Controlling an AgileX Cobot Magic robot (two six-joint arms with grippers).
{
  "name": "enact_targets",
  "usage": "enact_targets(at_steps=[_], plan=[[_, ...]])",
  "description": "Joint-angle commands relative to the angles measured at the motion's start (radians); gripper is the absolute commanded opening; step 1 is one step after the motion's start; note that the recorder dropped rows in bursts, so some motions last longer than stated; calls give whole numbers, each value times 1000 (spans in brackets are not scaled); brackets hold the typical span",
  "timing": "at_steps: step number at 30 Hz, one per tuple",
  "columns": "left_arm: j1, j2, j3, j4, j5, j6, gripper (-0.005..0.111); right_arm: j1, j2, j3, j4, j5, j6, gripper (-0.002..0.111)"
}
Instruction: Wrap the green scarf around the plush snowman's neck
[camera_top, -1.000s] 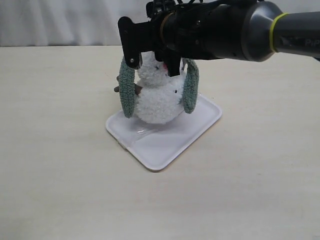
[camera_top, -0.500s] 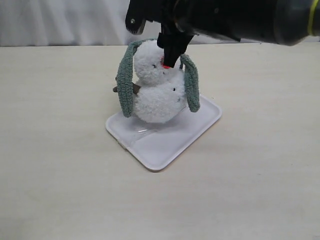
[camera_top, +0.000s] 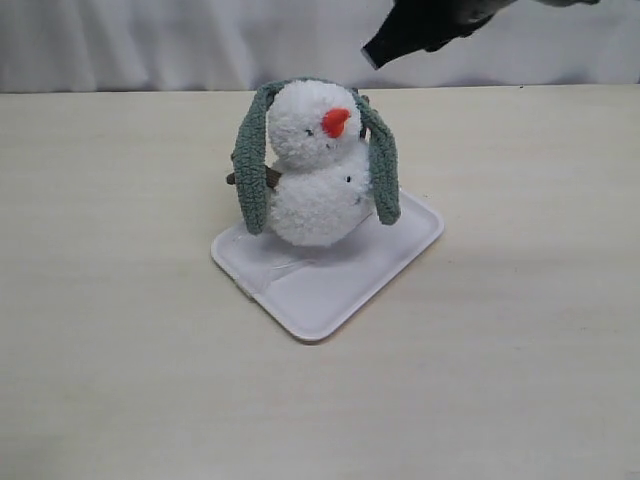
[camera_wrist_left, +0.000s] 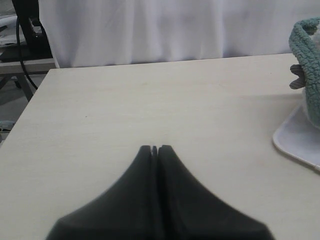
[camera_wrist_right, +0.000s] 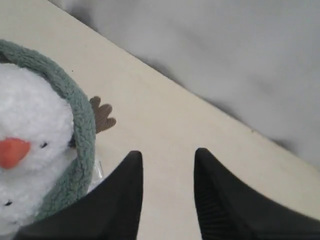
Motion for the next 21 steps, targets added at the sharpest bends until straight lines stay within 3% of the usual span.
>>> enact_targets(at_steps=[1, 4, 7, 11, 15, 21], plan=[[-1, -2, 3, -2, -10, 0, 0, -116, -24, 0, 385, 43, -217, 23], [-1, -2, 3, -2, -10, 0, 0, -254, 0, 0, 705, 119, -456, 26], [-1, -2, 3, -2, -10, 0, 0, -409, 45, 30, 999, 205, -669, 39], [-1, -2, 3, -2, -10, 0, 0, -531, 86, 130, 1134, 144, -756, 48], [-1, -2, 3, -2, -10, 0, 0, -547, 137, 191, 1146, 42, -774, 48], [-1, -2, 3, -2, -10, 0, 0, -491, 225, 178, 1211, -13, -856, 48]])
